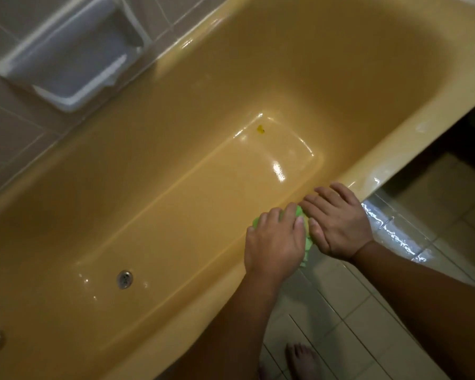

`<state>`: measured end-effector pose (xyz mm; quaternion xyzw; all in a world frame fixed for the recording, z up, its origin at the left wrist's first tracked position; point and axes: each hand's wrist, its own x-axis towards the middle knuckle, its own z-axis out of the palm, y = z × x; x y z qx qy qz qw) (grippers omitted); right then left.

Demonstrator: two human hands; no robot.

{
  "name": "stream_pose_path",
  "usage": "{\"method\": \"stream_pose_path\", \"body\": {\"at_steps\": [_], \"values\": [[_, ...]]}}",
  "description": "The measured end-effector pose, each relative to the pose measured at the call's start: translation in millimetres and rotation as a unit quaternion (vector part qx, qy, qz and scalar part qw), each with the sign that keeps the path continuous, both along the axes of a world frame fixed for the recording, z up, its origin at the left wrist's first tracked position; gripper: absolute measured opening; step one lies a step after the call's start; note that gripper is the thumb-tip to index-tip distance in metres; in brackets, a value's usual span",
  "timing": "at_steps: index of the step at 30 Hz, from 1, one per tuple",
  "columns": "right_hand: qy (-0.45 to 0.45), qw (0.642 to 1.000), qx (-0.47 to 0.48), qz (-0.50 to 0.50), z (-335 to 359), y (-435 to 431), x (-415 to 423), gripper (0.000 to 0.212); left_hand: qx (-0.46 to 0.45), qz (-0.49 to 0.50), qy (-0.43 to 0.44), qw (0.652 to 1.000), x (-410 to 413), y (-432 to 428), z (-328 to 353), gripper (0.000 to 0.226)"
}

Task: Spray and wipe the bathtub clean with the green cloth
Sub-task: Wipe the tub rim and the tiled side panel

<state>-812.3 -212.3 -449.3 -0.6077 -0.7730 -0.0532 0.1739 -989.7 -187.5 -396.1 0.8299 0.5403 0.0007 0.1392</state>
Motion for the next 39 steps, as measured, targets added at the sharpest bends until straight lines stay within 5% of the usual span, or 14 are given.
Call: {"method": "stream_pose_path", "body": {"at_steps": [6,16,25,32,39], "values": [[0.000,1.000,-0.001,0.001,-2,6,20,0.048,0.033,0.032,0.045,0.998,-33,-54,0,0.046],[0.009,0.999,0.019,-0.031,-4,12,50,0.047,0.019,-0.037,-0.018,0.999,51,11,1,0.047],[0.009,0.999,0.041,-0.017,-12,22,78,0.047,0.055,-0.001,0.061,0.997,12,-31,-8,0.050],[0.010,0.998,0.029,-0.048,-15,23,88,0.050,0.034,-0.029,-0.021,0.999,99,23,-9,0.050],[0.020,0.998,0.037,-0.042,-16,26,101,0.051,0.051,0.027,0.018,0.998,33,-18,-8,0.048]]}}
